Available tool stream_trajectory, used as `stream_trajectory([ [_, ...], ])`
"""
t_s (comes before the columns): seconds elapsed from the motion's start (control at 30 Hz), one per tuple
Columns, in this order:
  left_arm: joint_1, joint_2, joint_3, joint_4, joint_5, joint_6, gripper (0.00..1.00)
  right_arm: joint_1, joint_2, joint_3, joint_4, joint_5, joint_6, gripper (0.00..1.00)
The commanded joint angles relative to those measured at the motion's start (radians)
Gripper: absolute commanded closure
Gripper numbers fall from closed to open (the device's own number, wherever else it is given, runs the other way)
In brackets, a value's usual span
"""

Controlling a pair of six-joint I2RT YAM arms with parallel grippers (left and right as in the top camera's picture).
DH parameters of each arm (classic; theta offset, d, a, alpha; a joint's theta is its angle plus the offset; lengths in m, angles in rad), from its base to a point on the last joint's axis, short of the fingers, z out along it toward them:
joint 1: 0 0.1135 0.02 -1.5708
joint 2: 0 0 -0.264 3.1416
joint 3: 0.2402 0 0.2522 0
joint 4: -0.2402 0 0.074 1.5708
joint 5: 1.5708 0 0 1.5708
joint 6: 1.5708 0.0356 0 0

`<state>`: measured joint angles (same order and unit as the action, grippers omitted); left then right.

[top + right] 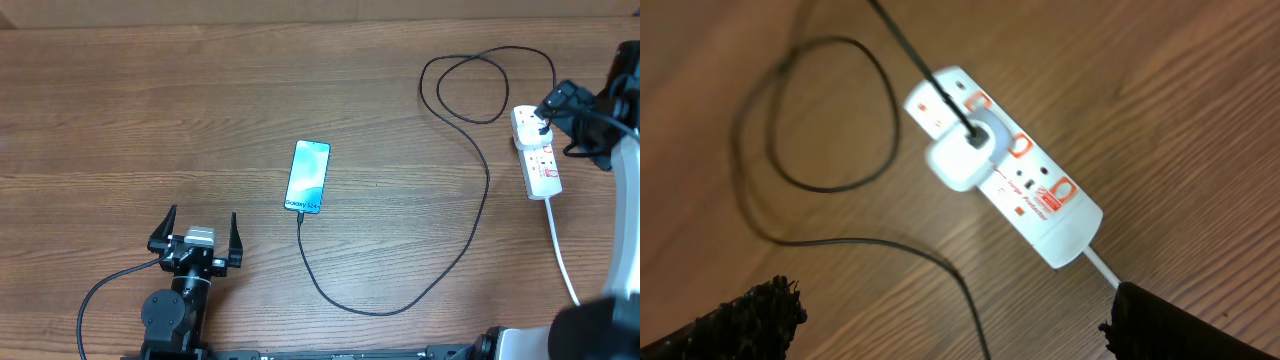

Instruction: Plug charger to phone and switch on socket

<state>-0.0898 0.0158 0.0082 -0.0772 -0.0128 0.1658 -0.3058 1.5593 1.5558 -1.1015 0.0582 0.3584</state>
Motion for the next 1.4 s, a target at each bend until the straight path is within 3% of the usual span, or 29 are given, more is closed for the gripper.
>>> stream_trajectory([
  [0.0, 0.006, -0.011, -0.003, 0.001, -0.013, 0.022, 0.00, 0.019, -0.083, 0.010, -0.001, 0.007, -0.008, 0.00],
  [0.23, 0.006, -0.011, -0.003, 0.001, -0.013, 0.022, 0.00, 0.027, -0.207, 0.010, -0.001, 0.007, -0.008, 0.00],
  [0.73, 0.006, -0.011, -0.003, 0.001, -0.013, 0.022, 0.01, 0.035, -0.240, 0.009, -0.005, 0.007, -0.008, 0.00],
  [1.1, 0.006, -0.011, -0.003, 0.001, -0.013, 0.022, 0.00, 0.216, -0.344, 0.006, -0.005, 0.007, -0.008, 0.00],
  [1.37, 0.006, -0.011, -0.003, 0.001, -0.013, 0.022, 0.00, 0.226, -0.383, -0.110, -0.004, 0.007, -0.008, 0.00],
])
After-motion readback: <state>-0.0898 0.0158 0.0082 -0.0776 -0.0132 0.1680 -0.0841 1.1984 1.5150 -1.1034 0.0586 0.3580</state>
